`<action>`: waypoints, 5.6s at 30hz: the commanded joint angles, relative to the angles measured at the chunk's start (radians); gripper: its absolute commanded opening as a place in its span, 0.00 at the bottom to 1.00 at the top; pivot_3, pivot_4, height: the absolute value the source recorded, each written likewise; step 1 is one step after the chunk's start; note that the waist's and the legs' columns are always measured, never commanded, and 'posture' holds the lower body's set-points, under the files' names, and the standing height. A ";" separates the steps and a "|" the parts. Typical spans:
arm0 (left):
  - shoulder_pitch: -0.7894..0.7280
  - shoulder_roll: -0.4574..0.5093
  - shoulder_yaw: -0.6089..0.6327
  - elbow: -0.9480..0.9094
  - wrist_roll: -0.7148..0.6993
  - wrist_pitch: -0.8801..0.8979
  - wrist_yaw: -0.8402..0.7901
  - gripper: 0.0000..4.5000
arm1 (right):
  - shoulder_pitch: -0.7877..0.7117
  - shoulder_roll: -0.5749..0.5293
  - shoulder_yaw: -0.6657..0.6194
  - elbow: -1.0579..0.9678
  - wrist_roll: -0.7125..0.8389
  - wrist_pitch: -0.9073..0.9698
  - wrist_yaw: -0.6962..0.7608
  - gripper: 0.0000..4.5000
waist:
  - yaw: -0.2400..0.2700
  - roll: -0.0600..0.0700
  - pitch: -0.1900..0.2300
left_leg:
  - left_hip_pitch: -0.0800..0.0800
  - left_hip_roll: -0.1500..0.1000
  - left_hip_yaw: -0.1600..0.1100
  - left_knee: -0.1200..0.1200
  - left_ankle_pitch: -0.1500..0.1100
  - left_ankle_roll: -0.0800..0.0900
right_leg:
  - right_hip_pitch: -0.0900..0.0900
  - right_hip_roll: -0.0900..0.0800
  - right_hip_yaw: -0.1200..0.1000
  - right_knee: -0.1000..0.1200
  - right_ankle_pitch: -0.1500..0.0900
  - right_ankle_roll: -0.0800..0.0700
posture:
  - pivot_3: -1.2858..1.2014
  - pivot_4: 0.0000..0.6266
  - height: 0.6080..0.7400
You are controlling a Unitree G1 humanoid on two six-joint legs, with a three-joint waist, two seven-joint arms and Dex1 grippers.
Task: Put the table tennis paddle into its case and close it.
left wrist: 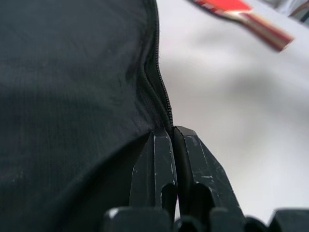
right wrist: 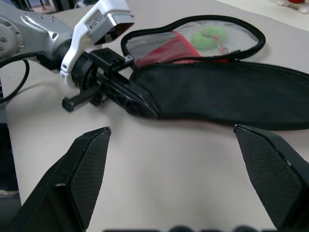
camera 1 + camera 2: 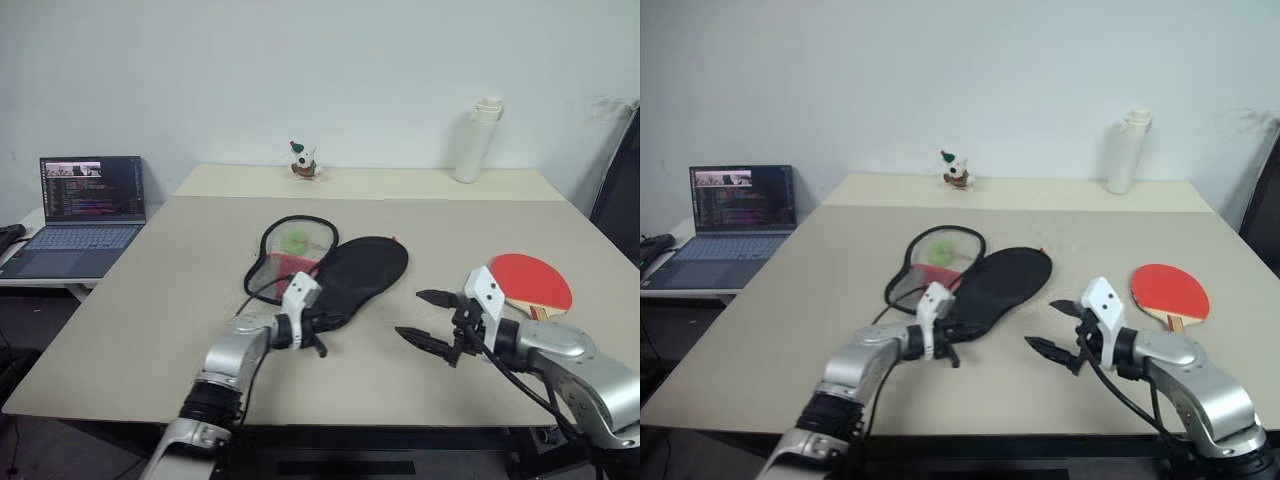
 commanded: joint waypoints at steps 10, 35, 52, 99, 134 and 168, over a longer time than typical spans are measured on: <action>-0.049 -0.044 -0.037 -0.058 0.006 -0.052 0.067 0.50 | 0.009 -0.021 -0.054 -0.024 0.023 0.018 0.002 1.00 | -0.005 0.000 0.000 | 0.001 0.001 0.000 -0.001 0.000 0.000 | 0.000 0.002 0.001 0.000 0.000 0.000 | 0.52 0.24 1.00; 0.180 0.339 0.245 -0.352 -0.212 -0.022 -0.026 0.81 | -0.291 0.352 0.096 0.361 -0.071 0.303 -0.365 1.00 | -0.006 0.000 0.000 | -0.001 0.001 0.000 -0.002 0.000 0.000 | -0.002 0.000 0.000 -0.001 0.003 -0.006 | 0.52 0.24 1.00; 0.179 0.341 0.208 -0.371 -0.216 -0.024 -0.002 0.81 | -0.390 0.561 0.137 0.513 -0.178 0.228 -0.436 1.00 | -0.024 0.000 0.000 | -0.001 0.002 0.001 -0.003 0.000 0.000 | -0.003 0.001 0.000 0.000 0.003 -0.006 | 0.52 0.24 1.00; 0.181 0.362 0.108 -0.341 -0.206 -0.119 -0.119 0.83 | -0.470 0.046 0.008 0.643 -0.094 0.386 -0.133 0.52 | -0.026 0.000 0.000 | -0.002 0.002 0.003 -0.004 0.000 0.000 | -0.004 0.001 0.002 -0.002 0.000 -0.001 | 0.52 0.24 1.00; 0.071 0.346 0.056 -0.274 -0.205 -0.157 -0.236 0.83 | -0.245 0.234 -0.429 0.445 -0.247 0.397 -0.707 0.99 | -0.027 0.001 0.001 | -0.002 0.002 0.005 -0.004 0.000 0.000 | -0.005 0.002 0.004 -0.001 0.000 -0.001 | 0.52 0.24 1.00; 0.073 0.403 0.094 -0.432 -0.265 -0.081 -0.207 0.83 | -0.399 0.313 -0.395 0.240 -0.181 0.444 -0.794 0.25 | -0.035 0.006 0.004 | -0.004 0.003 0.008 -0.005 0.000 0.000 | -0.011 0.004 0.008 0.002 0.000 -0.001 | 0.52 0.24 1.00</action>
